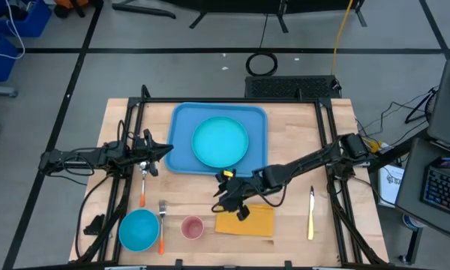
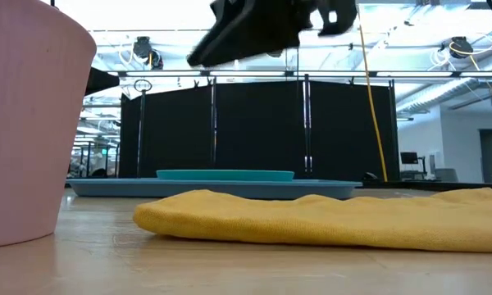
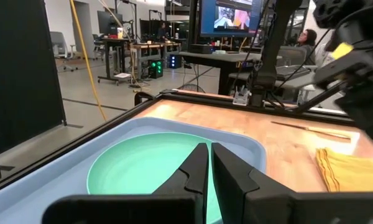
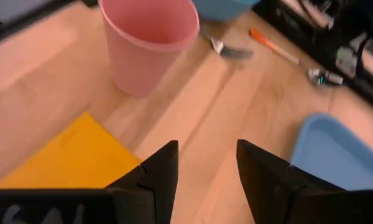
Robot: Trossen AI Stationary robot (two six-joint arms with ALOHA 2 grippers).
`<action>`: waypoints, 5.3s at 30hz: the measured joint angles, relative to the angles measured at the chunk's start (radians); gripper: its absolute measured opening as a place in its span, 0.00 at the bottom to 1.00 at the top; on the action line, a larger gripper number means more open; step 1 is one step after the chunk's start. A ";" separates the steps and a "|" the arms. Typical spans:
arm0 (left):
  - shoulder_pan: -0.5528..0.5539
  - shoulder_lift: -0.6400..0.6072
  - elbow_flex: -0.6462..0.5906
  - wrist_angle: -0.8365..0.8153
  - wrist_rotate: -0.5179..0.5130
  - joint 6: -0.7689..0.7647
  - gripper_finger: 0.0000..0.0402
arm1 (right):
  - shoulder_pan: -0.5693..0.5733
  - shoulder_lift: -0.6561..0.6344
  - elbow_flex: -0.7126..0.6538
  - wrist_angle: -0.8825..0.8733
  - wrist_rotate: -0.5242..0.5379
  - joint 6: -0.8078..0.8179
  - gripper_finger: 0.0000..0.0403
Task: Set up tray
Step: Put the pink cup on the blue serving tray to the top right of the green plate
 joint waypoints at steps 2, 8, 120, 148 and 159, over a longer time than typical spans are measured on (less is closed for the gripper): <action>0.000 0.000 0.000 0.000 0.000 0.004 0.06 | 0.012 0.000 0.019 -0.001 0.000 -0.018 0.38; 0.000 0.000 0.000 0.000 -0.001 0.004 0.06 | 0.042 0.000 0.068 -0.012 -0.003 -0.047 0.39; 0.000 0.131 0.000 0.008 -0.001 0.005 0.06 | 0.095 0.402 0.569 -0.261 -0.133 -0.168 0.00; 0.000 0.133 0.000 0.000 0.001 -0.037 0.06 | 0.092 0.344 0.569 -0.354 0.018 -0.092 0.00; 0.000 0.133 0.000 0.000 0.003 -0.102 0.06 | 0.093 0.344 0.569 -0.365 0.078 -0.063 0.00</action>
